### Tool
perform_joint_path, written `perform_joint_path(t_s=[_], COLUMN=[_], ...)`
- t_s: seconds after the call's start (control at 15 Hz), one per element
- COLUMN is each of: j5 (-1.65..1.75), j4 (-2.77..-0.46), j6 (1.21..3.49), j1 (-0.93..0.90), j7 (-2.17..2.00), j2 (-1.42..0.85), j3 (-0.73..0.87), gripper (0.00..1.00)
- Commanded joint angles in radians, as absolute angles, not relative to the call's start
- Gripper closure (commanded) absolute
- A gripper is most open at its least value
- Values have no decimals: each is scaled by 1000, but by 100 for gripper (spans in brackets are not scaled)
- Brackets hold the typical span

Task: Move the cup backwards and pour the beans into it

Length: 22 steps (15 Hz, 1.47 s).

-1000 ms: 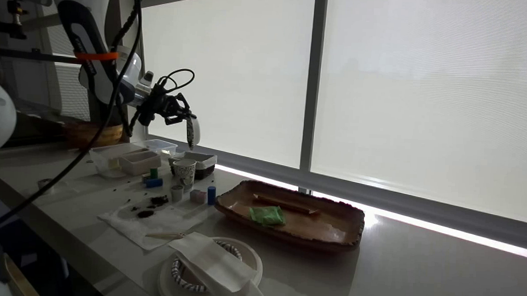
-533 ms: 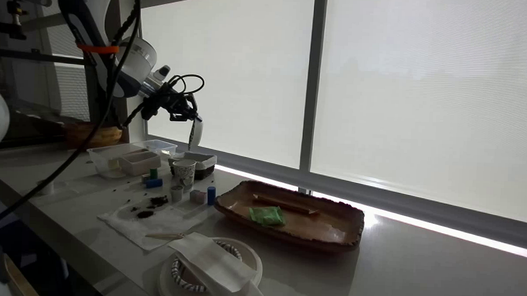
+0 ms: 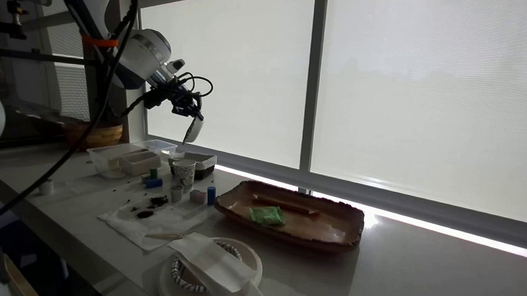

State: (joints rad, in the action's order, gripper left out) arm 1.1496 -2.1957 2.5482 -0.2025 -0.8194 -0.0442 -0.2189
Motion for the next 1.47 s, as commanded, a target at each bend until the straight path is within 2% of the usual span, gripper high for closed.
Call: perform_joint_path(t_s=[0.0,0.47,0.53,1.0,1.4], j5=[1045,1095,1035,451,246], j4=[-2206,-2196,-2192,-2178,-2141], j6=[2639,2602,2599,2573,2607], j1=[-190,-194,-189,-150,-137], j7=[-756,-790,-784,-541,-486], j2=[-40,-45,-52,-100,-148], j3=[-199,-206,-204,-185,-112], gripper=[99,97,99,99,99])
